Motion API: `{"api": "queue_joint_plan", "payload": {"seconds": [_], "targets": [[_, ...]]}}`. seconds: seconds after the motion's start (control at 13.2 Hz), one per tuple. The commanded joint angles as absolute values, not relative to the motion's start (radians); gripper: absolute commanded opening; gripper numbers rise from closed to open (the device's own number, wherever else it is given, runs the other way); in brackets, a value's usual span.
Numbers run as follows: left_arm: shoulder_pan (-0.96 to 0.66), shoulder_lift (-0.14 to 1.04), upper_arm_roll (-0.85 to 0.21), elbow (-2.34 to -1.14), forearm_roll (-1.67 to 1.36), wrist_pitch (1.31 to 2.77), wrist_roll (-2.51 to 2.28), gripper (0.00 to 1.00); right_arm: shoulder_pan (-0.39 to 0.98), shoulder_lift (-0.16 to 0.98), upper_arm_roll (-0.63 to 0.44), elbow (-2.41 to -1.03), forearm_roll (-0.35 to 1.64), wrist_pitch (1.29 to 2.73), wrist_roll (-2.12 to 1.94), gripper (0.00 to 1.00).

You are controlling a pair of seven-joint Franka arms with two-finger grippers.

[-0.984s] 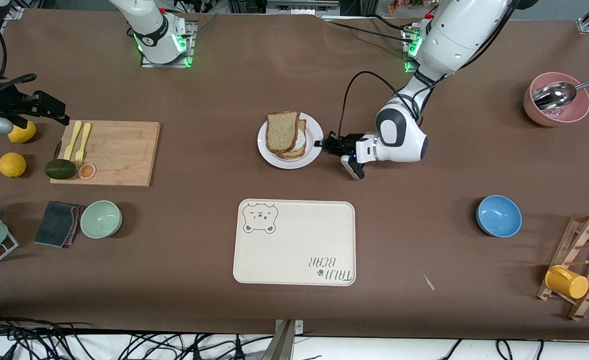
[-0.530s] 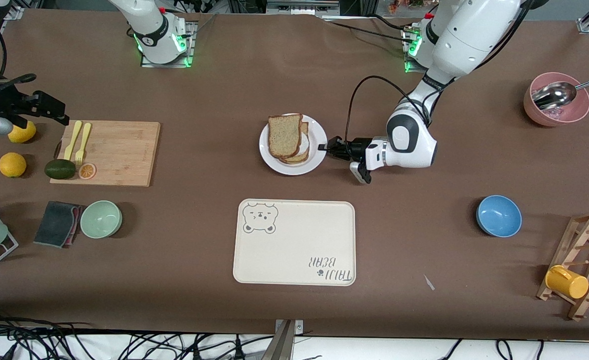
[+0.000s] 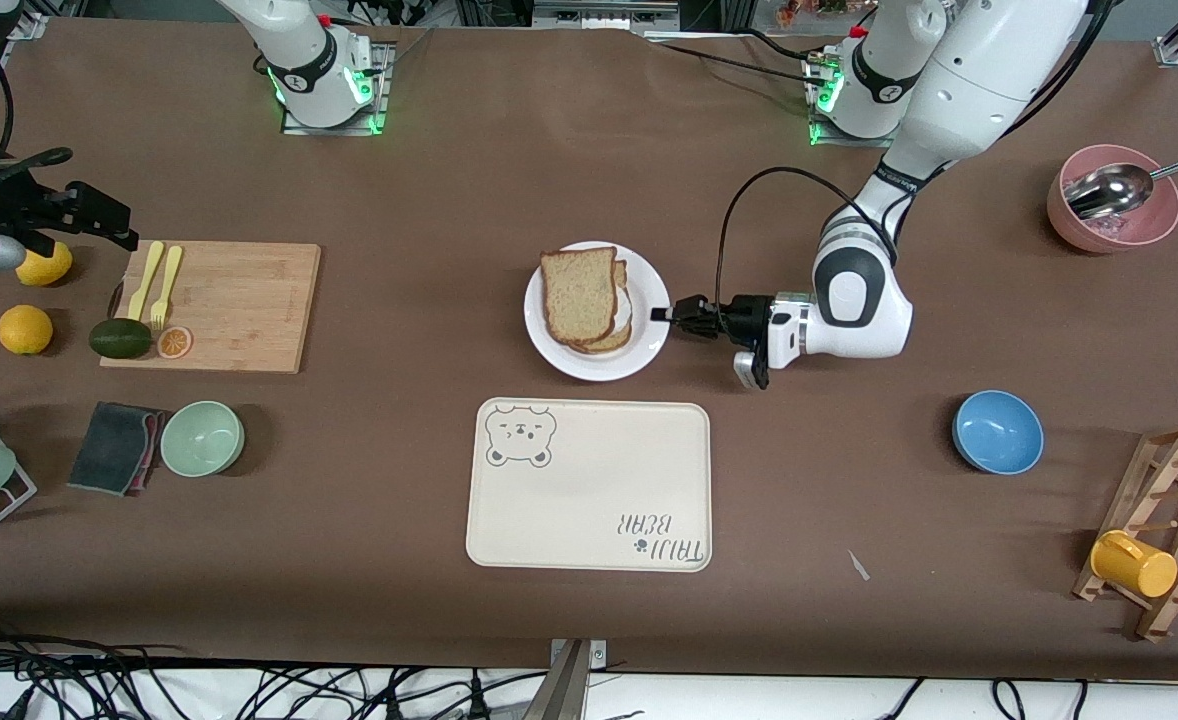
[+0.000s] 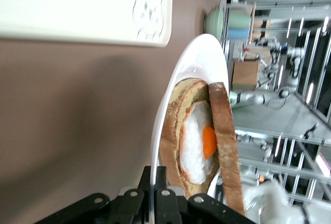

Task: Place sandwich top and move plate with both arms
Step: 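Slide the plate with the left gripper onto the bear tray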

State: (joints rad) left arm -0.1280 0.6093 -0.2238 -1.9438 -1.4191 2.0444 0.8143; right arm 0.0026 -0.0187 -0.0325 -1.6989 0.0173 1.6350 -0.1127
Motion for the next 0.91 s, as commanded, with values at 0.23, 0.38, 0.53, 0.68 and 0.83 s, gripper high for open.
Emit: {"api": "queue_joint_plan", "payload": {"seconds": [0.23, 0.38, 0.53, 0.68, 0.83], "targets": [[-0.15, 0.676, -0.212, -1.714, -1.397, 2.163, 0.719, 0.0, -0.012, -0.029, -0.018, -1.707, 0.026, 1.631, -0.1, 1.0], [-0.181, 0.704, -0.213, -1.663, -1.397, 2.242, 0.716, 0.0, -0.012, -0.028, -0.018, -1.707, 0.026, 1.631, -0.1, 1.0], [-0.195, 0.754, -0.213, -1.603, -1.397, 2.269, 0.669, 0.0, -0.014, -0.028, -0.018, -1.707, 0.026, 1.631, -0.1, 1.0], [-0.208, 0.822, -0.213, -1.524, -1.397, 2.27, 0.628, 0.0, -0.012, -0.029, -0.018, -1.707, 0.026, 1.631, -0.1, 1.0], [-0.21, 0.897, -0.21, -1.436, -1.397, 2.27, 0.586, 0.0, -0.012, -0.028, -0.018, -1.707, 0.026, 1.631, -0.1, 1.0]]}}
